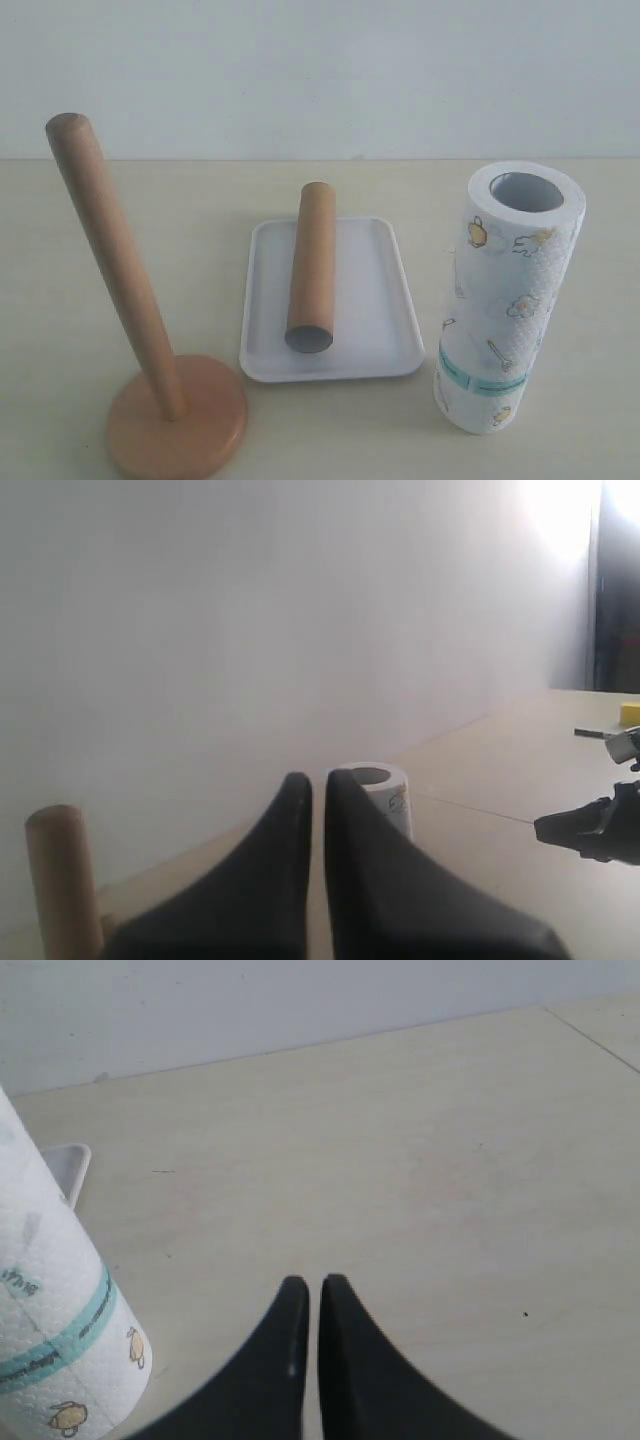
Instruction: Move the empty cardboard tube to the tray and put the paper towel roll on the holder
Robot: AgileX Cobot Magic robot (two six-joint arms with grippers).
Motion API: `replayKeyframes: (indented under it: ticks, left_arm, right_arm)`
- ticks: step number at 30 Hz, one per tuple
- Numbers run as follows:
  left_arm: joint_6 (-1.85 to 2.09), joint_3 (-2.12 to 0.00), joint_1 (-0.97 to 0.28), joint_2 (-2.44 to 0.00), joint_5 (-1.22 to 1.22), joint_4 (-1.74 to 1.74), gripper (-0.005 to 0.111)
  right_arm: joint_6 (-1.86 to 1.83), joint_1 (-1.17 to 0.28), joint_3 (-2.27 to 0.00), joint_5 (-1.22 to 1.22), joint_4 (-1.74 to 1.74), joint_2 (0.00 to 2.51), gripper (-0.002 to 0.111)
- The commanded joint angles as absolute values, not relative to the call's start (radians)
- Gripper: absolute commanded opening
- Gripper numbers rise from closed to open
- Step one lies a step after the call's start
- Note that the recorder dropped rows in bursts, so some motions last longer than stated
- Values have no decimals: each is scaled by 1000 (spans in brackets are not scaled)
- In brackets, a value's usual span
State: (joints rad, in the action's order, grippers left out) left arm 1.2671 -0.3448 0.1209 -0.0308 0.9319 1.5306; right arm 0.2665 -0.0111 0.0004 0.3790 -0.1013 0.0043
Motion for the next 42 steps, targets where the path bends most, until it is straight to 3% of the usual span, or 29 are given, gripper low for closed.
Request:
replayKeyframes:
  ticks: [1, 15, 22, 34, 42]
  left_arm:
    - [1256, -333, 122, -15, 942, 1512, 4]
    - [1062, -257, 88, -15, 260, 1065, 4]
    - [1019, -203, -22, -15, 231, 1081, 4]
    - [1017, -246, -22, -15, 108, 1446, 4]
    - [1040, -237, -22, -15, 147, 1306, 4]
  right_arm:
    - [259, -12, 0, 374, -107, 0, 4]
    - [260, -12, 0, 374, -107, 0, 4]
    - [262, -12, 0, 374, -107, 0, 4]
    - [261, -12, 0, 374, -107, 0, 4]
    - [262, -12, 0, 374, -107, 0, 4]
